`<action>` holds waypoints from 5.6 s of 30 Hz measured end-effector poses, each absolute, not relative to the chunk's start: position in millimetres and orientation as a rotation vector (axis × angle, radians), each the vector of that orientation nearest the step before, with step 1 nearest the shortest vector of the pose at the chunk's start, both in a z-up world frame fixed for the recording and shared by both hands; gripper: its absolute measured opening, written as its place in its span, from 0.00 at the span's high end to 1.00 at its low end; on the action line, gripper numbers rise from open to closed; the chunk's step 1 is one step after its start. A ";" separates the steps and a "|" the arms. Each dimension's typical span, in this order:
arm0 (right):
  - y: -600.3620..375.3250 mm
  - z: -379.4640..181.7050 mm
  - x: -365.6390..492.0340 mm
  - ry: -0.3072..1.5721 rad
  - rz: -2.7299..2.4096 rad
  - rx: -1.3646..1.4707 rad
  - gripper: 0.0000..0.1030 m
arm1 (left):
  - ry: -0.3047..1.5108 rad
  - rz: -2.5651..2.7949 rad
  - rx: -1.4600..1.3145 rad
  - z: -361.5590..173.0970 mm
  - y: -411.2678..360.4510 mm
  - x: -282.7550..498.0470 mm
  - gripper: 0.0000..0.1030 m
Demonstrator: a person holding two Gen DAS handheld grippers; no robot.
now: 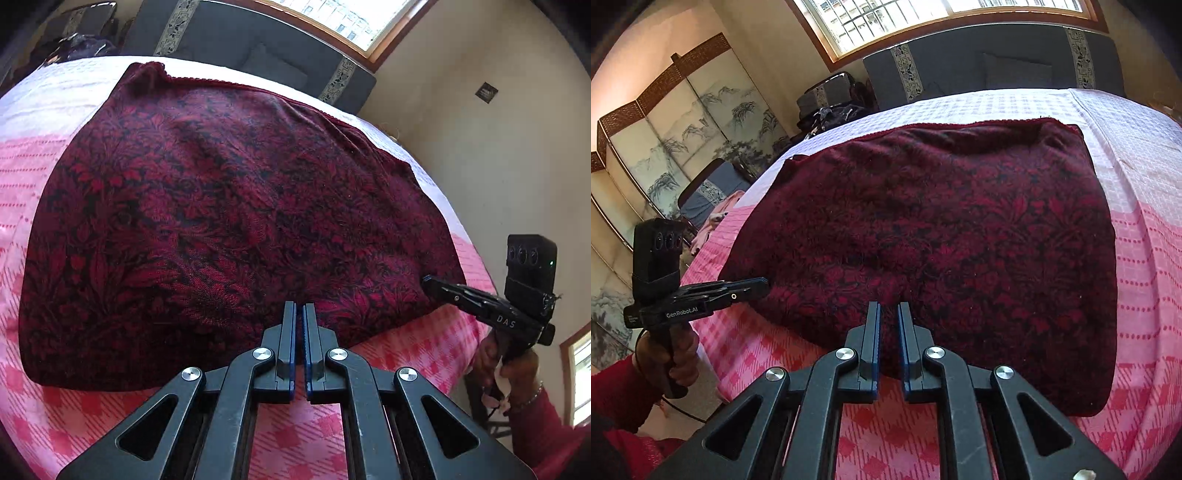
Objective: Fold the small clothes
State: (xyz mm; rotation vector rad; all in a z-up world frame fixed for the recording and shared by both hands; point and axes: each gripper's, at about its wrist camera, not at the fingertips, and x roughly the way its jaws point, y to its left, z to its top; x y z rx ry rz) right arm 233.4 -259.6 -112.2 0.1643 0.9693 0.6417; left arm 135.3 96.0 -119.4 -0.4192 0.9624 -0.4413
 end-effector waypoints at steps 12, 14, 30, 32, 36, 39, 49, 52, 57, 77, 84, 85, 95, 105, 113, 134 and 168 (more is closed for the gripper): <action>-302.8 -82.0 227.0 0.842 0.577 0.236 0.90 | 0.882 -0.361 -0.520 -107.7 131.2 128.7 0.94; -308.7 -92.5 232.0 0.886 0.543 0.248 0.90 | 0.892 -0.364 -0.536 -120.1 132.4 126.8 0.95; -257.0 -58.8 224.0 0.826 0.633 0.202 0.89 | 0.792 -0.270 -0.146 -84.0 82.8 117.9 0.93; -235.2 -61.7 225.5 0.840 0.664 0.178 0.89 | 0.801 -0.256 -0.124 -87.5 80.0 120.0 0.93; -208.5 -81.6 229.0 0.901 0.684 0.128 0.89 | 0.825 -0.229 -0.108 -95.0 80.6 125.7 0.93; -195.9 -99.6 229.5 0.953 0.684 0.093 0.89 | 0.836 -0.225 -0.116 -101.2 84.5 126.7 0.93; -196.0 -112.2 230.7 0.990 0.687 0.117 0.91 | 0.835 -0.212 -0.075 -108.4 79.2 129.9 0.93; -200.7 -105.7 231.6 0.984 0.696 0.135 0.90 | 0.836 -0.212 -0.068 -107.9 79.0 130.2 0.93; -207.0 -77.4 243.7 0.910 0.704 0.154 0.88 | 0.839 -0.209 -0.037 -108.3 76.4 130.8 0.93; -176.4 -101.9 408.2 1.089 0.589 0.292 0.93 | 0.832 -0.260 -0.059 -103.7 82.6 131.9 0.92; -179.4 -63.3 341.5 0.873 0.728 0.310 0.87 | 0.746 -0.375 -0.164 -60.0 129.1 137.7 0.75; -175.9 -62.5 331.3 0.860 0.745 0.288 0.86 | 0.748 -0.374 -0.176 -57.5 138.8 145.0 0.68; -164.7 -91.9 302.5 0.897 0.782 0.227 0.79 | 0.932 -0.543 -0.395 -95.9 230.5 227.0 0.68; -165.0 -107.2 299.4 0.926 0.779 0.237 0.76 | 0.969 -0.692 -0.613 -117.5 273.7 250.7 0.68; -167.6 -113.3 300.9 0.940 0.777 0.275 0.75 | 1.047 -0.760 -0.729 -128.1 282.2 272.8 0.48; -162.5 -114.7 294.1 0.917 0.781 0.267 0.60 | 1.036 -0.971 -0.782 -128.3 282.0 283.5 0.41; -159.1 -118.6 296.2 0.905 0.794 0.301 0.49 | 1.075 -0.835 -0.589 -114.1 207.9 279.2 0.93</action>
